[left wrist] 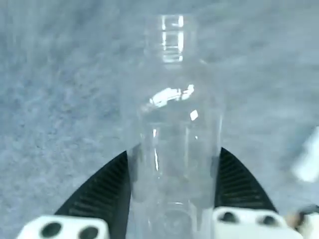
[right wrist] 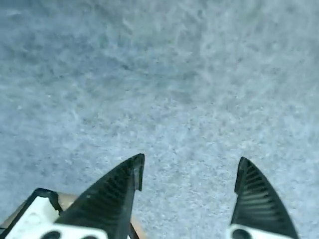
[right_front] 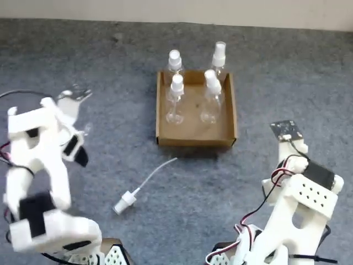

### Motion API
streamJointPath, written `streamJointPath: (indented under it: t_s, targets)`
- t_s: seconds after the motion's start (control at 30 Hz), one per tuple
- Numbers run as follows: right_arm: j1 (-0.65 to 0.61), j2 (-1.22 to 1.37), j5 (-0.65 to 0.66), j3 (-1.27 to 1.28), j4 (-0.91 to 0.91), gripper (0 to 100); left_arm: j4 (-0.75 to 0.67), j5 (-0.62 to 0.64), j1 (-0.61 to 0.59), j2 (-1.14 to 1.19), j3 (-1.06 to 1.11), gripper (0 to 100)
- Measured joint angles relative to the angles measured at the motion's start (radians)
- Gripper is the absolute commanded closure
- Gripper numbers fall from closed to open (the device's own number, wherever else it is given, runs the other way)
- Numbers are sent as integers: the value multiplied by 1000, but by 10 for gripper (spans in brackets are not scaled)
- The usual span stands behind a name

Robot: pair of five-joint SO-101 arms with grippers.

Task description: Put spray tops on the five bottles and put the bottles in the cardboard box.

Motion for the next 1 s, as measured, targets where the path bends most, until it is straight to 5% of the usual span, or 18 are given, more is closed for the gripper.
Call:
streamJointPath:
  t_s: [0.23, 0.5, 0.73, 0.87, 1.0]
  targets:
    - [64, 0, 40, 0, -81, 753, 160, 250, 489, -308, 0, 996]
    - [192, 0, 49, 0, -129, 752, 75, 428, 1062, -144, -69, 996]
    - [210, 0, 49, 0, -132, 752, 9, 445, 1223, 215, -279, 948]
    - [210, 0, 49, 0, -132, 752, -14, 500, 1221, 338, -374, 794]
    - [210, 0, 49, 0, -132, 752, -29, 528, 1221, 376, -397, 784]
